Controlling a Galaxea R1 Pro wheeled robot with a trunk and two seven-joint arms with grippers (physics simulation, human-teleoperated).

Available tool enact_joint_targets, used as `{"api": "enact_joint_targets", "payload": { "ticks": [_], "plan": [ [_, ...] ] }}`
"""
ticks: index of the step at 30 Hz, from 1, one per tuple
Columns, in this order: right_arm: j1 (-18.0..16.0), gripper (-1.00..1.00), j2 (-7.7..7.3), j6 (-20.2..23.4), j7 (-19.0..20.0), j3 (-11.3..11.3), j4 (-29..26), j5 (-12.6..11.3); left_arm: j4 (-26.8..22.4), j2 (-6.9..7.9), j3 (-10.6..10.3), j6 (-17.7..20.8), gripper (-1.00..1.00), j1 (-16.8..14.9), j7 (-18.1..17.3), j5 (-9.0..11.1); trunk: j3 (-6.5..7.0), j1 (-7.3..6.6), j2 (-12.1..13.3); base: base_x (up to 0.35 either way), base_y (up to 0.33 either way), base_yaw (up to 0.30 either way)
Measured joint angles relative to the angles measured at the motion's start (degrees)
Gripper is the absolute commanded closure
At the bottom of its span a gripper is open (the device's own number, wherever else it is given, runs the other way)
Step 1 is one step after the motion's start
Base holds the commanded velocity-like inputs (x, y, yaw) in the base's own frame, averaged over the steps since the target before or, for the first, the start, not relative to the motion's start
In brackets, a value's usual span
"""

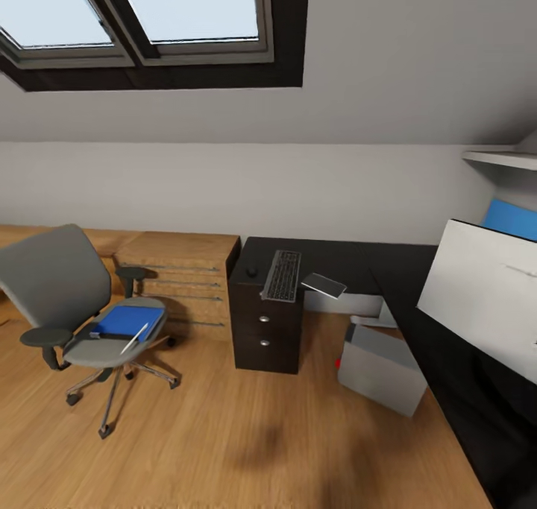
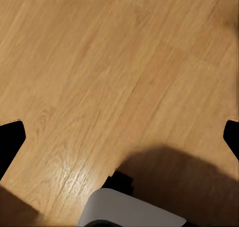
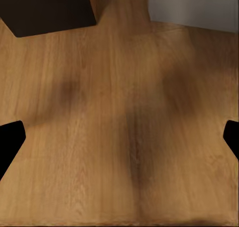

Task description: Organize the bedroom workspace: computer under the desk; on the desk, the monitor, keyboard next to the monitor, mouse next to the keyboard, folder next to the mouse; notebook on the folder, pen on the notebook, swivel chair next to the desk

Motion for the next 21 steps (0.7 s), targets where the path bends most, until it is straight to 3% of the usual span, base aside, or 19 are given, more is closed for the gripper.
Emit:
{"api": "enact_joint_targets", "payload": {
  "ticks": [8, 21],
  "plan": [
    [-0.01, -1.00, 0.03, 0.00, 0.02, 0.02, 0.01, 0.00, 0.00, 0.01, -0.07, 0.00, -1.00, 0.00, 0.02, 0.00, -0.39, 0.00, 0.00, -0.336, -0.015, -0.165],
    [-0.01, -1.00, 0.04, -0.01, 0.04, 0.01, 0.02, 0.03, -0.02, 0.09, -0.34, 0.00, -1.00, 0.01, 0.02, 0.07, -0.47, 0.00, 0.00, -0.336, -0.001, -0.014]
  ]
}}
